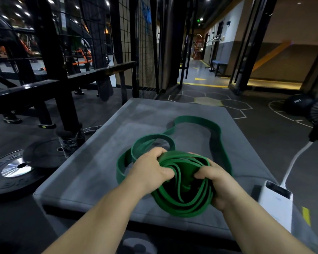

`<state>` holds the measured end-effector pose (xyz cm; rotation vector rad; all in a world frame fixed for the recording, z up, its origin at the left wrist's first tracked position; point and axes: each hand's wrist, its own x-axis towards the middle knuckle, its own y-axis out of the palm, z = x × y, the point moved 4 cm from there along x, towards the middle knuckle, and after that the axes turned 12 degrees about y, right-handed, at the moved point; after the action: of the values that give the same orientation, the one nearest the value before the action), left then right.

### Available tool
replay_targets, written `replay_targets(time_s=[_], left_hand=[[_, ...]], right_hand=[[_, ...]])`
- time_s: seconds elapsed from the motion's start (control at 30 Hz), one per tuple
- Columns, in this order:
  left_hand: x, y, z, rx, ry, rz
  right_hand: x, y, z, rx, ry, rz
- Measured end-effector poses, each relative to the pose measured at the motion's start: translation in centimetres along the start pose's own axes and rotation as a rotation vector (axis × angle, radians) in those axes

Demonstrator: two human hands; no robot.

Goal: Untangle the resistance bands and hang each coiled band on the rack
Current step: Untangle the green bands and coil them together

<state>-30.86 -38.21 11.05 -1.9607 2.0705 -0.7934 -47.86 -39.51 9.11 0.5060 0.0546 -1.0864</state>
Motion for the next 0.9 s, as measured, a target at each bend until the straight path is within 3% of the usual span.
replay_targets(time_s=[0.1, 0.17, 0.27, 0.43, 0.63, 0.9], left_hand=[[0.1, 0.1, 0.3, -0.047, -0.005, 0.056], [-0.1, 0.4, 0.6, -0.155, -0.014, 0.14], [-0.8, 1.1, 0.8, -0.404, -0.048, 0.223], [-1.0, 1.6, 0.7, -0.559, -0.061, 0.168], [-1.0, 2.2, 0.2, -0.59, -0.035, 0.137], [-0.9, 3.3, 0.3, -0.548, -0.082, 0.219]], right_hand=[[0.0, 0.0, -0.1, -0.011, -0.006, 0.058], [-0.3, -0.2, 0.3, -0.096, -0.052, 0.004], [-1.1, -0.4, 1.3, -0.401, -0.16, -0.174], [-1.5, 0.1, 1.7, -0.777, -0.206, -0.207], [-1.7, -0.2, 2.1, -0.849, -0.28, -0.308], [-1.4, -0.5, 1.4, -0.798, -0.275, -0.415]])
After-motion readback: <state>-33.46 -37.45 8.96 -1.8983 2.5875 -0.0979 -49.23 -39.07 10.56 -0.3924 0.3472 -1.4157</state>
